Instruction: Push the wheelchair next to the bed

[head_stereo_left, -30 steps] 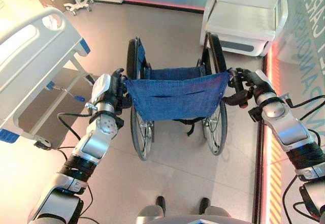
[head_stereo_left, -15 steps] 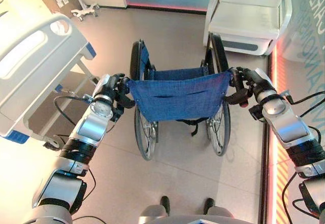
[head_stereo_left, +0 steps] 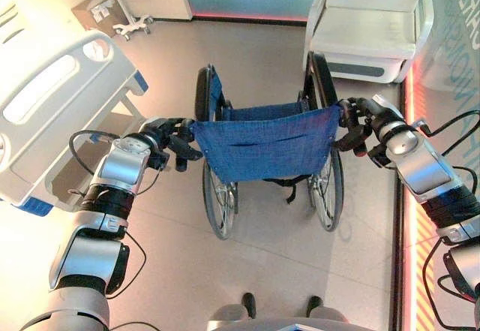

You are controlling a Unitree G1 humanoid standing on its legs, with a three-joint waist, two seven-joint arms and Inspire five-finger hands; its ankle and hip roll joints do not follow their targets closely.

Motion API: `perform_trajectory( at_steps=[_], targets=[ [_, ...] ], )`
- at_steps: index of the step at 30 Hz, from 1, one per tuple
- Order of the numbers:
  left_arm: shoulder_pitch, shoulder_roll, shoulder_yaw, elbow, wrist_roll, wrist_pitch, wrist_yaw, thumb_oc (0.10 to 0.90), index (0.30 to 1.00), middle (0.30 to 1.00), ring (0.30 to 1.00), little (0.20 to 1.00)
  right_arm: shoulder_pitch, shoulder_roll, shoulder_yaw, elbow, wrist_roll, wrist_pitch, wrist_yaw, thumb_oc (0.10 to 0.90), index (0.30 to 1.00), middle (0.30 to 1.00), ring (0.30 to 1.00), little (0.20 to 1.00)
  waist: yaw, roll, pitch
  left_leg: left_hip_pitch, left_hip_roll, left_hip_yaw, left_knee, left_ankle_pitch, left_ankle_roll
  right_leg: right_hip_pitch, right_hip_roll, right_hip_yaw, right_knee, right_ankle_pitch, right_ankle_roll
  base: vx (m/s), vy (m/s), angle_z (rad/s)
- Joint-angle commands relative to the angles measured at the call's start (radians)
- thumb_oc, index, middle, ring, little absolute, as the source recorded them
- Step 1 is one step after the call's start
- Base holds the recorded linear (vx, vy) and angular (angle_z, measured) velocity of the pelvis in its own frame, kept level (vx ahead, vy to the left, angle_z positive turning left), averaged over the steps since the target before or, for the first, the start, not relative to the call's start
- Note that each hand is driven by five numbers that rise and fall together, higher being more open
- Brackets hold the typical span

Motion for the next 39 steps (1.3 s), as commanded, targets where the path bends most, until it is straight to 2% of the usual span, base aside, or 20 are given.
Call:
perform_trajectory(
  at_steps=[1,7,12,17,18,19,20,21,22,23,29,36,39],
  targets=[
    [0.163,0.224,-0.078,0.227,0.220,0.208,-0.074,0.800,0.900,0.900,0.900,0.900,-0.139,-0.075,0.038,0.072,-0.078,0.021,0.011,0.800,0.900,0.900,0.900,0.900,0.070,-0.099,-0.028,-0.050,-0.042,0.038,0.083,-0.057,0.001,-0.062,-0.032,-0.022,0.178,-0.103,-0.026,0.00,0.000,0.00],
    [0.084,0.249,-0.137,0.271,0.261,0.222,-0.215,0.800,0.900,0.900,0.900,0.900,-0.211,-0.065,0.091,0.158,-0.061,0.049,0.060,0.800,0.900,0.900,0.900,0.900,0.079,-0.098,-0.022,-0.057,-0.044,0.031,0.088,-0.055,0.003,-0.060,-0.033,-0.029,0.177,-0.099,-0.028,0.00,-0.001,0.01],
    [0.070,0.248,-0.148,0.298,0.263,0.202,-0.240,0.800,0.900,0.900,0.900,0.900,-0.236,-0.058,0.117,0.193,-0.064,0.066,0.112,0.800,0.900,0.900,0.900,0.900,0.084,-0.100,-0.022,-0.059,-0.046,0.027,0.086,-0.053,0.002,-0.058,-0.033,-0.033,0.175,-0.097,-0.028,0.00,-0.002,0.01],
    [0.058,0.242,-0.158,0.319,0.216,0.177,-0.198,0.800,0.900,0.900,0.900,0.900,-0.251,-0.048,0.145,0.224,-0.045,0.079,0.137,0.800,0.900,0.900,0.900,0.900,0.087,-0.102,-0.027,-0.057,-0.047,0.023,0.081,-0.052,0.004,-0.055,-0.032,-0.034,0.172,-0.097,-0.029,0.00,0.000,0.00],
    [0.055,0.239,-0.159,0.323,0.200,0.173,-0.180,0.745,0.818,0.818,0.818,0.818,-0.252,-0.046,0.147,0.230,-0.038,0.078,0.139,0.800,0.900,0.900,0.900,0.900,0.087,-0.103,-0.027,-0.057,-0.047,0.023,0.082,-0.053,0.004,-0.054,-0.032,-0.033,0.171,-0.096,-0.029,0.00,0.000,0.00],
    [0.056,0.231,-0.159,0.327,0.179,0.165,-0.150,0.435,0.352,0.352,0.352,0.352,-0.250,-0.043,0.150,0.238,-0.026,0.071,0.141,0.800,0.900,0.900,0.900,0.900,0.087,-0.104,-0.028,-0.058,-0.046,0.023,0.082,-0.053,0.004,-0.054,-0.031,-0.033,0.169,-0.096,-0.030,0.00,0.000,0.00],
    [0.059,0.229,-0.158,0.327,0.171,0.160,-0.140,0.435,0.352,0.352,0.352,0.352,-0.248,-0.043,0.149,0.239,-0.020,0.069,0.143,0.800,0.900,0.900,0.900,0.900,0.087,-0.104,-0.028,-0.058,-0.046,0.023,0.082,-0.053,0.004,-0.054,-0.031,-0.033,0.169,-0.096,-0.030,0.00,0.000,0.00],
    [0.062,0.225,-0.157,0.326,0.161,0.157,-0.127,0.400,0.300,0.300,0.300,0.300,-0.244,-0.043,0.149,0.242,-0.009,0.064,0.142,0.701,0.752,0.752,0.752,0.752,0.086,-0.106,-0.028,-0.058,-0.045,0.023,0.082,-0.053,0.004,-0.054,-0.031,-0.033,0.169,-0.096,-0.030,0.00,0.000,0.00],
    [0.069,0.221,-0.154,0.324,0.144,0.148,-0.105,0.400,0.300,0.300,0.300,0.300,-0.240,-0.043,0.147,0.244,-0.004,0.060,0.144,0.535,0.502,0.502,0.502,0.502,0.086,-0.107,-0.028,-0.058,-0.045,0.023,0.081,-0.052,0.003,-0.055,-0.031,-0.032,0.169,-0.096,-0.030,0.00,0.000,0.00],
    [0.076,0.217,-0.152,0.322,0.134,0.141,-0.089,0.400,0.300,0.300,0.300,0.300,-0.237,-0.043,0.146,0.244,0.003,0.058,0.143,0.400,0.300,0.300,0.300,0.300,0.086,-0.108,-0.027,-0.058,-0.045,0.023,0.080,-0.052,0.003,-0.056,-0.030,-0.031,0.168,-0.095,-0.030,0.00,0.000,0.00],
    [0.153,0.157,-0.115,0.285,0.047,0.077,0.097,0.400,0.300,0.300,0.300,0.300,-0.175,-0.038,0.119,0.243,0.009,0.043,0.165,0.400,0.300,0.300,0.300,0.300,0.085,-0.118,-0.025,-0.060,-0.044,0.022,0.077,-0.050,0.002,-0.058,-0.028,-0.028,0.167,-0.094,-0.029,0.00,0.000,0.00],
    [0.222,0.074,-0.114,0.260,0.051,0.034,0.177,0.400,0.300,0.300,0.300,0.300,-0.115,-0.022,0.094,0.278,-0.029,0.036,0.225,0.400,0.300,0.300,0.300,0.300,0.083,-0.125,-0.020,-0.058,-0.043,0.023,0.074,-0.050,0.003,-0.062,-0.028,-0.022,0.171,-0.093,-0.030,0.00,0.000,0.00],
    [0.227,0.048,-0.127,0.253,0.045,0.011,0.202,0.400,0.300,0.300,0.300,0.300,-0.092,-0.009,0.089,0.305,0.003,0.042,0.241,0.400,0.300,0.300,0.300,0.300,0.079,-0.127,-0.019,-0.057,-0.042,0.026,0.075,-0.052,0.003,-0.064,-0.030,-0.019,0.173,-0.093,-0.029,0.00,0.000,0.00]
  ],
)
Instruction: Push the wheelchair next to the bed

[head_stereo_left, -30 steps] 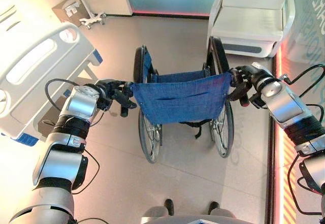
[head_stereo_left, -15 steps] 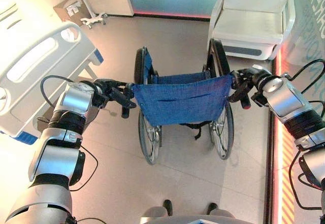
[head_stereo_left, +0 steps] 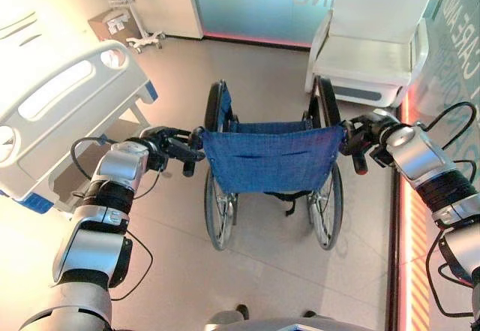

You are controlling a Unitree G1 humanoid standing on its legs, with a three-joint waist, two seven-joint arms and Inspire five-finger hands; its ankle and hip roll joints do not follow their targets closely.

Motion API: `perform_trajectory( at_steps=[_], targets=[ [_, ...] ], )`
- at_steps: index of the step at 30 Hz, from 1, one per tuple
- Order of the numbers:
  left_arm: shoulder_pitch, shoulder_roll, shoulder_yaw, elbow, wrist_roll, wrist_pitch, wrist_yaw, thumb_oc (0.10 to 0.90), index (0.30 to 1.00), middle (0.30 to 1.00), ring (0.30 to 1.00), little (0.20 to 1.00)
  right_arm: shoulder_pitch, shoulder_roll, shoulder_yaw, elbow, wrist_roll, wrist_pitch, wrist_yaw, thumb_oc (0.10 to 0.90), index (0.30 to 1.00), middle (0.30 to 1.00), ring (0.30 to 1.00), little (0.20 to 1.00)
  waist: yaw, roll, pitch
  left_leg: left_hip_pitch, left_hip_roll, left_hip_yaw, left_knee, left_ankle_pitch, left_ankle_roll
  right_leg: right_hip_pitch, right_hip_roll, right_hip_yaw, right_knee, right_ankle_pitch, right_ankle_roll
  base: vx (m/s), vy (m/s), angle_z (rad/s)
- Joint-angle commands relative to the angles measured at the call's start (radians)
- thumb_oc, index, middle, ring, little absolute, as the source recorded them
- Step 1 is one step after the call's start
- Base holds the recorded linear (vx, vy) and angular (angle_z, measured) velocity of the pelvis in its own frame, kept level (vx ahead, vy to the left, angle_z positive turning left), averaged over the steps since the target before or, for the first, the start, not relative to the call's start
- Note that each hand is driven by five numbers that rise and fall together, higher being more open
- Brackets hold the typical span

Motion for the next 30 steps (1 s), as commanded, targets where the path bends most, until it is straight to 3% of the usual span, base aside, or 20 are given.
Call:
perform_trajectory(
  at_steps=[1,8,17,24,30],
  targets=[
    [0.219,0.085,-0.129,0.144,0.158,0.039,0.086,0.400,0.300,0.300,0.300,0.300,0.019,-0.041,-0.015,0.072,0.010,-0.012,0.100,0.400,0.300,0.300,0.300,0.300,0.054,-0.069,0.049,-0.050,-0.041,0.033,0.065,-0.052,0.004,-0.063,-0.027,-0.015,0.156,-0.090,-0.027,0.00,0.000,0.00],
    [0.241,0.037,-0.160,0.114,0.185,0.005,0.122,0.400,0.300,0.300,0.300,0.300,0.071,-0.009,-0.038,0.123,0.074,-0.070,0.062,0.400,0.300,0.300,0.300,0.300,0.055,-0.069,0.054,-0.052,-0.041,0.031,0.070,-0.054,0.004,-0.065,-0.031,-0.013,0.158,-0.086,-0.025,0.00,0.000,0.00],
    [0.309,-0.032,-0.153,0.034,0.062,-0.168,0.300,0.400,0.300,0.300,0.300,0.300,0.184,0.056,-0.105,0.067,0.135,-0.263,-0.197,0.400,0.300,0.300,0.300,0.300,0.042,-0.054,0.057,-0.062,-0.046,0.030,0.082,-0.059,0.007,-0.080,-0.036,0.004,0.165,-0.082,-0.025,0.01,0.030,0.00],
    [0.405,-0.113,-0.125,-0.083,-0.047,-0.349,0.464,0.400,0.300,0.300,0.300,0.300,0.341,0.138,-0.157,-0.045,-0.020,-0.427,-0.385,0.400,0.300,0.300,0.300,0.300,0.027,-0.039,0.070,-0.065,-0.053,0.037,0.096,-0.075,0.018,-0.094,-0.049,0.017,0.177,-0.081,-0.018,0.03,0.049,-0.02],
    [0.425,-0.145,-0.133,-0.136,-0.014,-0.401,0.470,0.400,0.300,0.300,0.300,0.300,0.386,0.156,-0.172,-0.052,-0.065,-0.473,-0.416,0.400,0.300,0.300,0.300,0.300,0.024,-0.033,0.072,-0.060,-0.060,0.041,0.102,-0.083,0.024,-0.094,-0.059,0.022,0.185,-0.078,-0.011,0.07,0.056,0.02]
  ],
)
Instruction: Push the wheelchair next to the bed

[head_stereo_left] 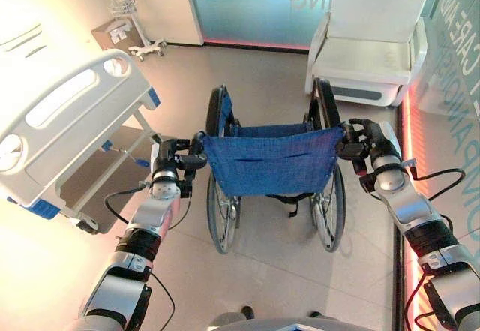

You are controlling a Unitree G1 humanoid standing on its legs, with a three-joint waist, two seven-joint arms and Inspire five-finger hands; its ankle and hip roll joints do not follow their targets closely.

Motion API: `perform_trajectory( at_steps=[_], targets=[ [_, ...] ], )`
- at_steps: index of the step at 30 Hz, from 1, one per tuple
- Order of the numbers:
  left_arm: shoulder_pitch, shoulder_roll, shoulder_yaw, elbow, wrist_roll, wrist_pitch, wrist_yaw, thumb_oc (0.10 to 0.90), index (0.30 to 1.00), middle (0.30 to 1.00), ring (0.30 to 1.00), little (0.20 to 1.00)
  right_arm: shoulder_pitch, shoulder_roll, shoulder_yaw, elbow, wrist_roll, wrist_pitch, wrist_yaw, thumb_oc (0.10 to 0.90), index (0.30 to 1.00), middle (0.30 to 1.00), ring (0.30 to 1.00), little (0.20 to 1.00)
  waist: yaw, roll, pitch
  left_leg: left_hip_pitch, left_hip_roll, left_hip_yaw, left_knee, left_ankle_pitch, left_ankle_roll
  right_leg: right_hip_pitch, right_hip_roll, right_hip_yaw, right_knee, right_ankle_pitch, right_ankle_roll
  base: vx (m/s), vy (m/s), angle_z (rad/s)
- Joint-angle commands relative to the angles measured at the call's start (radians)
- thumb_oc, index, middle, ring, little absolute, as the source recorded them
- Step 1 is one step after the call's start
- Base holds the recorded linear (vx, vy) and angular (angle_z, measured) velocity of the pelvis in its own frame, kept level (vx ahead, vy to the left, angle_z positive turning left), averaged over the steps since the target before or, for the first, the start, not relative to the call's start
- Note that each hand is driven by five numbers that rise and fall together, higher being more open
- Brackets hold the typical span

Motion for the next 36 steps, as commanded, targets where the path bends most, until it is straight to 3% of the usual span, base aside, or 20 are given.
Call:
perform_trajectory(
  at_steps=[1,7,11,15,16,18,20,21,22,25,27,29,30,33,36],
  targets=[
    [0.125,0.017,-0.116,0.029,0.119,-0.006,-0.048,0.400,0.300,0.300,0.300,0.300,0.020,0.033,0.065,0.025,-0.050,-0.047,0.012,0.400,0.300,0.300,0.300,0.300,0.029,-0.060,0.077,-0.025,-0.054,0.039,0.088,-0.084,0.023,-0.050,-0.043,0.015,0.151,-0.059,-0.013,0.08,0.072,0.01],
    [0.075,0.057,-0.134,0.002,0.145,0.049,-0.095,0.400,0.300,0.300,0.300,0.300,-0.035,0.016,0.093,0.048,-0.062,0.003,0.040,0.400,0.300,0.300,0.300,0.300,0.033,-0.061,0.076,-0.015,-0.065,0.056,0.108,-0.103,0.039,-0.048,-0.075,0.010,0.170,-0.052,0.007,0.08,0.095,0.00],
    [0.018,0.095,-0.141,-0.001,0.165,0.099,-0.151,0.400,0.300,0.300,0.300,0.300,-0.101,-0.001,0.114,0.078,-0.088,0.056,0.075,0.400,0.300,0.300,0.300,0.300,0.042,-0.059,0.082,-0.010,-0.077,0.070,0.135,-0.125,0.064,-0.062,-0.114,0.003,0.256,-0.064,0.027,0.10,0.162,-0.03],
    [-0.024,0.119,-0.145,0.010,0.172,0.117,-0.188,0.400,0.300,0.300,0.300,0.300,-0.147,-0.024,0.121,0.104,-0.089,0.081,0.105,0.400,0.300,0.300,0.300,0.300,0.046,-0.052,0.082,-0.010,-0.096,0.072,0.130,-0.131,0.095,-0.112,-0.132,0.024,0.436,-0.059,0.029,0.09,0.183,-0.03],
    [-0.045,0.130,-0.155,0.013,0.174,0.121,-0.202,0.400,0.300,0.300,0.300,0.300,-0.157,-0.041,0.119,0.098,-0.089,0.094,0.122,0.400,0.300,0.300,0.300,0.300,0.042,-0.049,0.086,-0.012,-0.107,0.071,0.128,-0.130,0.108,-0.174,-0.154,0.040,0.589,-0.013,0.026,0.12,0.182,0.00],
    [-0.057,0.140,-0.160,0.015,0.178,0.117,-0.212,0.400,0.300,0.300,0.300,0.300,-0.160,-0.060,0.119,0.094,-0.086,0.099,0.130,0.400,0.300,0.300,0.300,0.300,0.037,-0.051,0.094,-0.009,-0.115,0.067,0.132,-0.137,0.112,-0.217,-0.165,0.054,0.655,0.029,0.026,0.17,0.106,0.08],
    [-0.061,0.145,-0.169,0.022,0.173,0.101,-0.214,0.400,0.300,0.300,0.300,0.300,-0.151,-0.073,0.119,0.088,-0.078,0.099,0.136,0.400,0.300,0.300,0.300,0.300,0.014,-0.064,0.113,0.015,-0.123,0.048,0.137,-0.157,0.104,-0.273,-0.162,0.096,0.555,0.109,0.032,0.21,-0.068,0.04],
    [-0.062,0.145,-0.170,0.023,0.172,0.100,-0.213,0.400,0.300,0.300,0.300,0.300,-0.151,-0.074,0.120,0.089,-0.077,0.098,0.135,0.400,0.300,0.300,0.300,0.300,0.011,-0.064,0.115,0.018,-0.123,0.045,0.138,-0.159,0.103,-0.273,-0.160,0.098,0.542,0.115,0.033,0.27,-0.161,0.00],
    [-0.073,0.143,-0.169,0.031,0.166,0.099,-0.216,0.400,0.300,0.300,0.300,0.300,-0.152,-0.075,0.116,0.087,-0.078,0.098,0.141,0.400,0.300,0.300,0.300,0.300,-0.004,-0.079,0.121,0.035,-0.137,0.031,0.142,-0.177,0.092,-0.294,-0.165,0.103,0.415,0.167,0.044,0.32,-0.207,-0.01],
    [-0.126,0.134,-0.182,0.087,0.130,0.079,-0.211,0.400,0.300,0.300,0.300,0.300,-0.170,-0.078,0.110,0.103,-0.053,0.102,0.159,0.400,0.300,0.300,0.300,0.300,-0.038,-0.097,0.125,0.053,-0.145,-0.015,0.162,-0.229,0.082,-0.297,-0.171,0.153,0.138,0.198,0.062,0.39,-0.297,0.07],
    [-0.139,0.135,-0.185,0.102,0.116,0.073,-0.211,0.400,0.300,0.300,0.300,0.300,-0.180,-0.081,0.110,0.122,-0.043,0.092,0.166,0.400,0.300,0.300,0.300,0.300,-0.041,-0.104,0.118,0.052,-0.136,-0.010,0.184,-0.248,0.078,-0.286,-0.174,0.150,0.123,0.203,0.068,0.32,-0.322,0.42],
    [-0.148,0.139,-0.182,0.108,0.107,0.066,-0.216,0.400,0.300,0.300,0.300,0.300,-0.199,-0.091,0.113,0.145,-0.023,0.079,0.172,0.400,0.300,0.300,0.300,0.300,-0.044,-0.111,0.108,0.054,-0.111,0.003,0.218,-0.269,0.071,-0.283,-0.162,0.137,0.136,0.172,0.068,0.30,-0.407,0.34],
    [-0.136,0.133,-0.175,0.100,0.094,0.074,-0.209,0.400,0.300,0.300,0.300,0.300,-0.200,-0.091,0.112,0.156,0.004,0.071,0.174,0.400,0.300,0.300,0.300,0.300,-0.044,-0.110,0.096,0.060,-0.076,0.014,0.247,-0.281,0.058,-0.285,-0.141,0.118,0.183,0.113,0.057,0.22,-0.303,0.22],
    [-0.100,0.133,-0.169,0.066,0.093,0.100,-0.205,0.400,0.300,0.300,0.300,0.300,-0.176,-0.092,0.110,0.127,0.024,0.074,0.173,0.400,0.300,0.300,0.300,0.300,-0.043,-0.120,0.085,0.072,-0.036,0.014,0.296,-0.300,0.036,-0.288,-0.118,0.103,0.231,0.075,0.036,0.33,-0.396,0.52],
    [-0.064,0.121,-0.165,0.050,0.079,0.101,-0.182,0.400,0.300,0.300,0.300,0.300,-0.154,-0.101,0.112,0.123,0.033,0.045,0.169,0.400,0.300,0.300,0.300,0.300,-0.046,-0.118,0.067,0.079,0.022,0.004,0.382,-0.200,-0.006,-0.260,-0.064,0.076,0.214,0.045,-0.016,0.30,-0.350,0.25]
  ],
)
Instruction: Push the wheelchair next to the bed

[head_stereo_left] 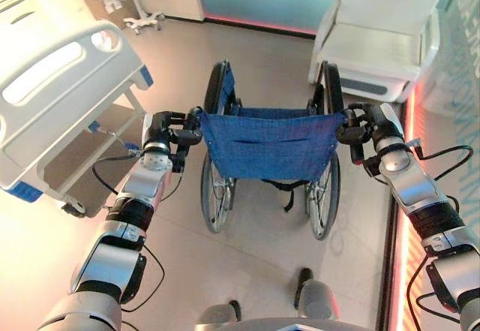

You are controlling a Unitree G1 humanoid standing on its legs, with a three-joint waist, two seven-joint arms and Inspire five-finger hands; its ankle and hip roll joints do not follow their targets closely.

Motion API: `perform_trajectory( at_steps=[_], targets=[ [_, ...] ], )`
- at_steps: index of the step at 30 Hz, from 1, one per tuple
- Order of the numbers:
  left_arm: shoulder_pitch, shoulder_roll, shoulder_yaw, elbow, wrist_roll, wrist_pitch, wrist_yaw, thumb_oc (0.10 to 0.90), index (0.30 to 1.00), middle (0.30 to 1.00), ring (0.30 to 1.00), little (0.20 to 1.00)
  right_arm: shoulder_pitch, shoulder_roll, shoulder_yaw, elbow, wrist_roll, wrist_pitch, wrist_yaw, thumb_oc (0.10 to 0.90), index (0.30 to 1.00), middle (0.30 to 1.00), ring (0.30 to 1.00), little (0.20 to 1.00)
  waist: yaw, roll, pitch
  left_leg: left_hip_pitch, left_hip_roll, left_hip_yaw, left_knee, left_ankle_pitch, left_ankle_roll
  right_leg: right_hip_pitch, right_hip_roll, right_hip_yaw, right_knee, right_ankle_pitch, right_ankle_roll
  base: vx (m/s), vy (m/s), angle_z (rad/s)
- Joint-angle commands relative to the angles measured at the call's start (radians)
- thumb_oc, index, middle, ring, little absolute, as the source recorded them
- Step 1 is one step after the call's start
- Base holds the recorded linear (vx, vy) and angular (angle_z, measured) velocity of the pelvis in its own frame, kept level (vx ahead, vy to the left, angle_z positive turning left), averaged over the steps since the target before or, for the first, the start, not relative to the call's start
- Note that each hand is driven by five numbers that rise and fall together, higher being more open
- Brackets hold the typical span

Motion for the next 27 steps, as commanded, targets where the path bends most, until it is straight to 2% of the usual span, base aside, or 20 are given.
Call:
perform_trajectory(
  at_steps=[1,3,4,5,6,7,9,10,11,14,16,19,21,22,23,24,26,27],
  targets=[
    [0.112,0.018,-0.145,0.011,0.039,0.002,-0.078,0.400,0.300,0.300,0.300,0.300,-0.014,-0.062,0.088,0.098,0.005,-0.043,0.053,0.400,0.300,0.300,0.300,0.300,0.012,-0.035,-0.021,0.025,-0.016,0.035,0.280,-0.005,-0.010,0.040,0.038,-0.005,-0.164,0.099,-0.014,0.20,-0.241,0.09],
    [0.110,0.008,-0.148,0.020,0.034,-0.016,-0.073,0.400,0.300,0.300,0.300,0.300,-0.019,-0.074,0.088,0.107,0.010,-0.048,0.049,0.400,0.300,0.300,0.300,0.300,0.013,-0.039,-0.030,0.005,-0.007,0.038,0.343,0.044,-0.024,0.062,0.053,-0.022,-0.183,0.087,-0.037,0.22,-0.258,0.06],
    [0.110,-0.001,-0.155,0.027,0.031,-0.032,-0.069,0.400,0.300,0.300,0.300,0.300,-0.019,-0.080,0.088,0.115,0.010,-0.054,0.043,0.400,0.300,0.300,0.300,0.300,0.019,-0.042,-0.033,-0.039,-0.004,0.043,0.416,0.087,-0.032,0.093,0.071,-0.034,-0.190,0.062,-0.062,0.34,-0.374,0.22],
    [0.104,-0.008,-0.165,0.031,0.035,-0.049,-0.074,0.400,0.300,0.300,0.300,0.300,-0.017,-0.082,0.087,0.125,0.011,-0.060,0.025,0.400,0.300,0.300,0.300,0.300,0.039,-0.050,-0.016,-0.143,-0.021,0.046,0.448,0.092,-0.014,0.145,0.085,-0.034,-0.197,0.040,-0.074,0.29,-0.314,0.29],
    [0.103,-0.010,-0.166,0.031,0.035,-0.050,-0.074,0.400,0.300,0.300,0.300,0.300,-0.018,-0.083,0.088,0.127,0.012,-0.062,0.022,0.400,0.300,0.300,0.300,0.300,0.043,-0.050,-0.011,-0.156,-0.026,0.044,0.448,0.086,-0.010,0.152,0.087,-0.033,-0.197,0.038,-0.074,0.35,-0.276,0.34],
    [0.106,-0.017,-0.167,0.032,0.035,-0.067,-0.068,0.400,0.300,0.300,0.300,0.300,-0.033,-0.073,0.096,0.152,0.005,-0.077,0.009,0.400,0.300,0.300,0.300,0.300,0.068,-0.047,0.013,-0.198,-0.070,0.048,0.392,0.058,0.011,0.194,0.102,-0.017,-0.192,0.020,-0.066,0.23,-0.122,0.29],
    [0.115,-0.028,-0.161,0.031,0.040,-0.073,-0.058,0.400,0.300,0.300,0.300,0.300,-0.051,-0.060,0.104,0.169,0.002,-0.078,0.004,0.400,0.300,0.300,0.300,0.300,0.082,-0.040,0.025,-0.199,-0.082,0.062,0.309,0.060,0.015,0.223,0.120,-0.010,-0.192,0.005,-0.060,0.33,-0.114,0.01],
    [0.121,-0.031,-0.158,0.021,0.039,-0.073,-0.053,0.400,0.300,0.300,0.300,0.300,-0.065,-0.045,0.111,0.172,-0.004,-0.063,-0.005,0.400,0.300,0.300,0.300,0.300,0.102,-0.024,0.034,-0.229,-0.096,0.064,0.198,0.116,-0.001,0.260,0.151,-0.003,-0.198,-0.013,-0.058,0.31,-0.081,-0.23],
    [0.121,-0.031,-0.158,0.021,0.039,-0.073,-0.053,0.400,0.300,0.300,0.300,0.300,-0.065,-0.044,0.111,0.172,-0.004,-0.062,-0.005,0.400,0.300,0.300,0.300,0.300,0.102,-0.025,0.033,-0.230,-0.097,0.064,0.193,0.120,-0.001,0.258,0.151,-0.003,-0.199,-0.012,-0.058,0.39,-0.101,-0.18],
    [0.165,-0.028,-0.138,-0.012,0.057,-0.065,-0.035,0.400,0.300,0.300,0.300,0.300,-0.072,-0.031,0.117,0.163,0.004,-0.062,0.000,0.400,0.300,0.300,0.300,0.300,0.157,0.012,0.040,-0.310,-0.096,0.025,-0.057,0.295,-0.050,0.342,0.212,0.030,-0.238,-0.040,-0.060,0.50,-0.031,-0.27],
    [0.218,-0.009,-0.101,-0.050,0.061,-0.050,-0.015,0.400,0.300,0.300,0.300,0.300,-0.069,-0.034,0.120,0.157,0.000,-0.079,0.033,0.400,0.300,0.300,0.300,0.300,0.181,0.026,0.029,-0.324,-0.080,0.002,-0.153,0.335,-0.059,0.373,0.219,0.051,-0.248,-0.059,-0.059,0.61,0.102,-0.80],
    [0.241,0.011,-0.074,-0.066,0.064,-0.057,-0.018,0.400,0.300,0.300,0.300,0.300,-0.066,-0.036,0.120,0.152,-0.011,-0.077,0.047,0.400,0.300,0.300,0.300,0.300,0.181,0.037,0.021,-0.319,-0.065,0.027,-0.112,0.314,-0.047,0.370,0.210,0.049,-0.201,-0.107,-0.064,0.42,0.143,-0.73],
    [0.243,0.027,-0.061,-0.062,0.064,-0.062,-0.025,0.400,0.300,0.300,0.300,0.300,-0.044,-0.022,0.118,0.149,-0.014,-0.074,0.033,0.400,0.300,0.300,0.300,0.300,0.178,0.034,0.011,-0.325,-0.063,0.063,-0.038,0.250,-0.018,0.367,0.189,0.030,-0.144,-0.150,-0.062,0.47,0.178,-0.34],
    [0.242,0.035,-0.061,-0.062,0.059,-0.058,-0.029,0.400,0.300,0.300,0.300,0.300,-0.018,-0.008,0.109,0.142,-0.016,-0.069,0.030,0.400,0.300,0.300,0.300,0.300,0.179,0.020,0.008,-0.352,-0.076,0.068,0.052,0.197,-0.001,0.377,0.165,0.019,-0.110,-0.174,-0.056,0.38,0.120,-0.20],
    [0.243,0.035,-0.058,-0.064,0.058,-0.055,-0.029,0.400,0.300,0.300,0.300,0.300,-0.007,-0.003,0.106,0.138,-0.015,-0.069,0.028,0.400,0.300,0.300,0.300,0.300,0.180,0.020,0.004,-0.362,-0.071,0.074,0.077,0.191,0.000,0.381,0.162,0.017,-0.100,-0.181,-0.055,0.53,0.144,-0.23],
    [0.246,0.034,-0.051,-0.073,0.066,-0.053,-0.038,0.400,0.300,0.300,0.300,0.300,0.022,0.009,0.095,0.129,-0.021,-0.068,0.019,0.400,0.300,0.300,0.300,0.300,0.177,0.005,0.001,-0.352,-0.080,0.090,0.119,0.134,0.015,0.394,0.137,0.010,-0.059,-0.214,-0.041,0.44,0.136,-0.22],
    [0.248,0.034,-0.048,-0.076,0.075,-0.048,-0.044,0.400,0.300,0.300,0.300,0.300,0.048,0.024,0.086,0.124,-0.026,-0.072,0.010,0.400,0.300,0.300,0.300,0.300,0.178,-0.003,-0.006,-0.335,-0.095,0.096,0.118,0.108,0.038,0.385,0.114,0.003,0.007,-0.201,-0.019,0.44,0.183,-0.30],
    [0.245,0.038,-0.053,-0.074,0.082,-0.046,-0.045,0.400,0.300,0.300,0.300,0.300,0.072,0.037,0.074,0.126,-0.034,-0.087,0.010,0.400,0.300,0.300,0.300,0.300,0.186,-0.004,-0.017,-0.321,-0.105,0.102,0.091,0.122,0.059,0.378,0.098,-0.010,0.068,-0.155,0.002,0.52,0.224,-0.33]
  ],
)
